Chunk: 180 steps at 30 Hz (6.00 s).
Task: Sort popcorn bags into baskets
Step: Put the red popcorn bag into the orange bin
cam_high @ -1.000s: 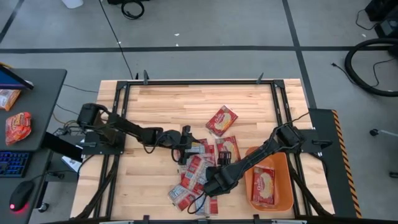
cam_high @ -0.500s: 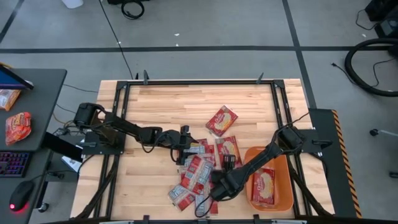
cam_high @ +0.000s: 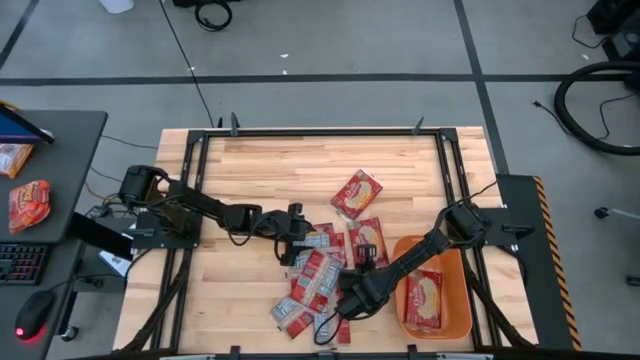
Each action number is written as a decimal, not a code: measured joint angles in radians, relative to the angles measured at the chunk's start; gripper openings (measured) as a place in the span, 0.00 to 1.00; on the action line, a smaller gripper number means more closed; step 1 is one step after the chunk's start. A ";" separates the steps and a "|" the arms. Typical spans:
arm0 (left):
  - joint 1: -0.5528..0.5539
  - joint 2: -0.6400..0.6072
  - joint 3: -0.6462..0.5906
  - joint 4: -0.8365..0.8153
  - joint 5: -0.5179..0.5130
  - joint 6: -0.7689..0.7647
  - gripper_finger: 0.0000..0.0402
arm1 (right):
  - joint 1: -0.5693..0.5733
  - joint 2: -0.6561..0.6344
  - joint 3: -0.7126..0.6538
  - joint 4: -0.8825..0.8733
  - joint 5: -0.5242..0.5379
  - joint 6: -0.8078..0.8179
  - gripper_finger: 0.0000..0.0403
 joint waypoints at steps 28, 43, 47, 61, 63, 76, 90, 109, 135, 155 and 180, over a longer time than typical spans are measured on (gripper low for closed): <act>0.000 0.000 0.000 0.002 0.000 -0.010 0.62 | -0.044 -0.619 0.004 -0.070 -0.088 0.166 0.01; -0.001 0.000 0.000 -0.004 0.000 -0.035 0.62 | 0.040 -0.912 0.006 -0.141 -0.338 0.387 0.01; -0.001 0.000 0.000 -0.008 0.000 -0.041 0.62 | 0.073 -0.897 0.005 -0.326 -0.337 0.429 0.01; -0.001 0.000 -0.001 -0.051 0.001 -0.062 0.62 | 0.117 -0.771 -0.218 -0.211 -0.443 0.444 0.01; -0.001 0.000 0.000 -0.051 0.000 -0.062 0.62 | 0.123 -0.744 -0.255 -0.170 -0.462 0.448 0.01; -0.001 0.000 0.000 -0.051 0.000 -0.061 0.62 | 0.123 -0.543 -0.306 0.038 -0.567 0.512 0.09; 0.007 0.007 0.000 0.140 0.000 -0.122 0.62 | -0.009 -0.732 -0.305 -0.087 -0.665 0.571 0.28; 0.007 0.010 0.000 0.052 0.000 -0.108 0.62 | -0.205 -0.538 -0.304 0.175 -0.103 -0.294 0.30; 0.005 0.009 0.000 0.015 -0.043 -0.140 0.62 | -0.438 -0.347 -0.499 0.483 0.151 -0.638 0.52; 0.005 0.009 0.000 0.026 -0.043 -0.139 0.62 | -0.474 -0.352 -0.635 0.763 0.140 -0.722 0.17; -0.023 0.009 0.000 0.025 -0.042 -0.159 0.62 | -0.189 -0.666 -0.163 0.185 -0.091 -0.332 0.01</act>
